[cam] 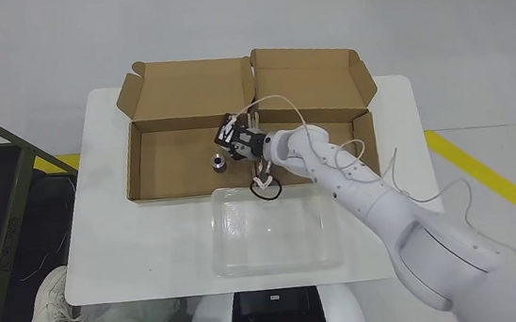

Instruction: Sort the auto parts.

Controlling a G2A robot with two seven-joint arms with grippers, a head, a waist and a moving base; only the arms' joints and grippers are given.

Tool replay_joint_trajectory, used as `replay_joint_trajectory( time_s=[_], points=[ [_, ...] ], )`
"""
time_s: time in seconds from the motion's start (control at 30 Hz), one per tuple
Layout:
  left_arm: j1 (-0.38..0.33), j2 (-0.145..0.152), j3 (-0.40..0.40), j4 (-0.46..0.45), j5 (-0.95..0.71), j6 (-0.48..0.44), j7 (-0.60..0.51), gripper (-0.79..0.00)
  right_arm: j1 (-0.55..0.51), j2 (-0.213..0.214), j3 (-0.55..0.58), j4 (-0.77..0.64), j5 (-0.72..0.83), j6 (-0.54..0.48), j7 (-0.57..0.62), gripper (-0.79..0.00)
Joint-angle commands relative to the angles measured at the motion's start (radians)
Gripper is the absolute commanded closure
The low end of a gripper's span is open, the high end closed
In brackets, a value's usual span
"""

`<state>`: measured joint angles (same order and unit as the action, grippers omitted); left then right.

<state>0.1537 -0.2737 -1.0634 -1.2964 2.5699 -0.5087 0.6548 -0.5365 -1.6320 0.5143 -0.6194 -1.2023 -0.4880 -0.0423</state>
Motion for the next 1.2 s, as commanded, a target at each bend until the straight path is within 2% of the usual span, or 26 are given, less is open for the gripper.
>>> replay_joint_trajectory(
  time_s=[0.0,0.1,0.17,0.33,0.77,1.17],
  points=[
    [0.000,0.000,0.000,0.000,0.000,0.000,0.000,-0.785,0.004,-0.007,-0.002,0.016,-0.003,-0.001,-0.001,0.000],
    [0.000,0.000,0.000,0.000,0.000,0.000,0.000,-0.785,0.012,-0.018,-0.004,0.039,-0.007,-0.003,0.001,0.000],
    [0.000,0.000,0.000,0.000,0.000,0.000,0.000,-0.785,0.016,-0.026,-0.004,0.052,-0.006,-0.004,0.005,-0.089],
    [0.000,0.000,0.000,0.000,0.000,0.000,0.000,-0.785,0.027,-0.041,-0.003,0.082,-0.010,-0.006,0.014,-0.200],
    [0.000,0.000,0.000,0.000,0.000,0.000,0.000,-0.785,0.046,-0.069,0.005,0.122,-0.024,-0.019,0.005,-0.219],
    [0.000,0.000,0.000,0.000,0.000,0.000,0.000,-0.785,0.034,-0.054,0.027,0.041,-0.094,-0.007,-0.052,-0.225]
  ],
)
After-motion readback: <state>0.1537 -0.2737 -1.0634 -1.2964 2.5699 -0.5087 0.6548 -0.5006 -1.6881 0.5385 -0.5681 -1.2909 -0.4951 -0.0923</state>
